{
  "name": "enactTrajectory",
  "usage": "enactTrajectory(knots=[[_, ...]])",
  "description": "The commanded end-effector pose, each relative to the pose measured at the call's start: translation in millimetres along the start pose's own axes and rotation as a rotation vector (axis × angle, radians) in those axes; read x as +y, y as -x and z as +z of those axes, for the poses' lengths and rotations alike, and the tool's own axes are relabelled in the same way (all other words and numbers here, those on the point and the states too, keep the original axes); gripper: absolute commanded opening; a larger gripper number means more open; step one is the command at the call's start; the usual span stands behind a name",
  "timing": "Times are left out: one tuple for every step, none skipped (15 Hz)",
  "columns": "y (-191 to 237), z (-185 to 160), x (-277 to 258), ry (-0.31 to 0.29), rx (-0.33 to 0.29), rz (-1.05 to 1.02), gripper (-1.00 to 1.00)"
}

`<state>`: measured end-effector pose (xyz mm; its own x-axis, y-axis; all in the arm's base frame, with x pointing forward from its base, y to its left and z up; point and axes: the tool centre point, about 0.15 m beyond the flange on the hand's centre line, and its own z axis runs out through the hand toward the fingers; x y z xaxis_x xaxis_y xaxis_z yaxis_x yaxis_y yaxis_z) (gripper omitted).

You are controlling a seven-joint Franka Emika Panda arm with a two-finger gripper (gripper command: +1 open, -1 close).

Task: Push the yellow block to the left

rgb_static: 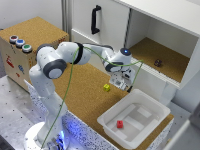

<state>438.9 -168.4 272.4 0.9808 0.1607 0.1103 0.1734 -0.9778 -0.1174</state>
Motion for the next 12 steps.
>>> enactTrajectory(knots=[[2, 37, -15, 0.017, 0.017, 0.0, -1.0], [-1, 40, -22, 0.012, 0.011, -0.014, -1.0], [-5, 44, -27, 0.01, 0.007, -0.027, -1.0], [-6, 47, -30, 0.013, -0.002, -0.034, -1.0], [-8, 52, -35, 0.007, -0.007, -0.04, -1.0], [-9, 57, -39, 0.01, -0.013, -0.043, -1.0], [-9, 61, -41, 0.007, -0.014, -0.04, -1.0], [-12, 65, -44, 0.001, -0.015, -0.035, -1.0], [-15, 67, -47, -0.005, -0.017, -0.037, -1.0], [-17, 71, -50, -0.003, -0.021, -0.041, -1.0], [-17, 74, -51, -0.003, -0.029, -0.044, -1.0], [-17, 76, -54, 0.003, -0.036, -0.046, -1.0]])
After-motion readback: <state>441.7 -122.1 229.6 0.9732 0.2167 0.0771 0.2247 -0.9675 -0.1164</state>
